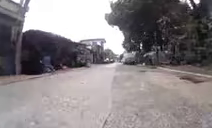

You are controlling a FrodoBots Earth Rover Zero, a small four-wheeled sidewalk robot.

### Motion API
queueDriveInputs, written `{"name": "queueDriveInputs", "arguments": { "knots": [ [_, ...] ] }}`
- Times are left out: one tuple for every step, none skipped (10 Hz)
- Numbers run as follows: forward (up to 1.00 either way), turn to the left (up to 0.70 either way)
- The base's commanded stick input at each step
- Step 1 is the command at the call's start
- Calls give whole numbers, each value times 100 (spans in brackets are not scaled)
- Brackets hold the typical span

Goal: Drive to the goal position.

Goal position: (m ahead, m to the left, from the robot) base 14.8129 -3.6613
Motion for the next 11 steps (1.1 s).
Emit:
{"name": "queueDriveInputs", "arguments": {
  "knots": [
    [100,0],
    [100,0],
    [100,0],
    [100,0],
    [100,-16],
    [100,-10],
    [100,0],
    [100,0],
    [100,0],
    [100,0],
    [100,0]
  ]
}}
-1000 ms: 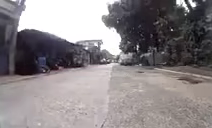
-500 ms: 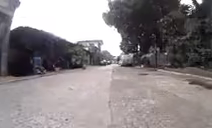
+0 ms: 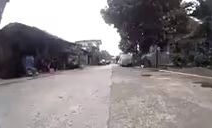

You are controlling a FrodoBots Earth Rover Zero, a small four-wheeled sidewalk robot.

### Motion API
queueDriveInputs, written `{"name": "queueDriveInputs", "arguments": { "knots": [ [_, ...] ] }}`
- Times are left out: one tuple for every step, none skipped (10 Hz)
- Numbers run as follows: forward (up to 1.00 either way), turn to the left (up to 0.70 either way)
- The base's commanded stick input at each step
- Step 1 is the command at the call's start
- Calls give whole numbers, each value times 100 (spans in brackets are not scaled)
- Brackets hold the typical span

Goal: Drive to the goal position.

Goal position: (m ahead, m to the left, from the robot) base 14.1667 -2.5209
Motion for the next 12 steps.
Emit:
{"name": "queueDriveInputs", "arguments": {
  "knots": [
    [100,0],
    [100,0],
    [100,0],
    [100,0],
    [100,0],
    [100,0],
    [100,0],
    [100,0],
    [100,0],
    [100,0],
    [100,0],
    [100,0]
  ]
}}
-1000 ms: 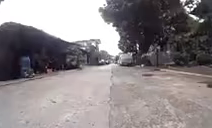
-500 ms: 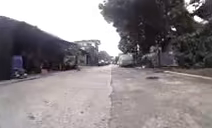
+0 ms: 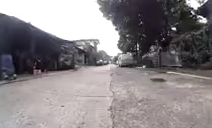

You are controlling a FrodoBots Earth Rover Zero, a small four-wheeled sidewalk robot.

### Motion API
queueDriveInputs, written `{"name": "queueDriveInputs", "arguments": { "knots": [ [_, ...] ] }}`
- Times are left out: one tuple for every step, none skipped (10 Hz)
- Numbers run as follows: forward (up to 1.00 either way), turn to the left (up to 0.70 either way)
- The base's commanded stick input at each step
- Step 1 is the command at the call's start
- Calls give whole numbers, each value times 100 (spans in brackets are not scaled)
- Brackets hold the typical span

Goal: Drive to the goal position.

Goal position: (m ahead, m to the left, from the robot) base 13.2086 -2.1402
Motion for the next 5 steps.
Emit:
{"name": "queueDriveInputs", "arguments": {
  "knots": [
    [100,0],
    [100,0],
    [100,0],
    [100,0],
    [100,0]
  ]
}}
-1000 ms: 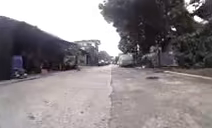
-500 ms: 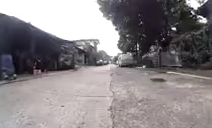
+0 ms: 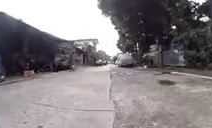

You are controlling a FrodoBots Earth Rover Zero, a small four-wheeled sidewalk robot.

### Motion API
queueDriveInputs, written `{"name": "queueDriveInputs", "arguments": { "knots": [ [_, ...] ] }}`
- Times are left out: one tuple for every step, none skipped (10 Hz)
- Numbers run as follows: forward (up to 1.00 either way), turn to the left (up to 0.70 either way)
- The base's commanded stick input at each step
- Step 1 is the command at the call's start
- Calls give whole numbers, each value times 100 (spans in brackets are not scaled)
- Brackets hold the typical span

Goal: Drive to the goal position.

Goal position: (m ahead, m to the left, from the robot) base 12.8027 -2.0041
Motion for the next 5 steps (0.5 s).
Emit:
{"name": "queueDriveInputs", "arguments": {
  "knots": [
    [100,0],
    [100,0],
    [100,0],
    [100,0],
    [100,0]
  ]
}}
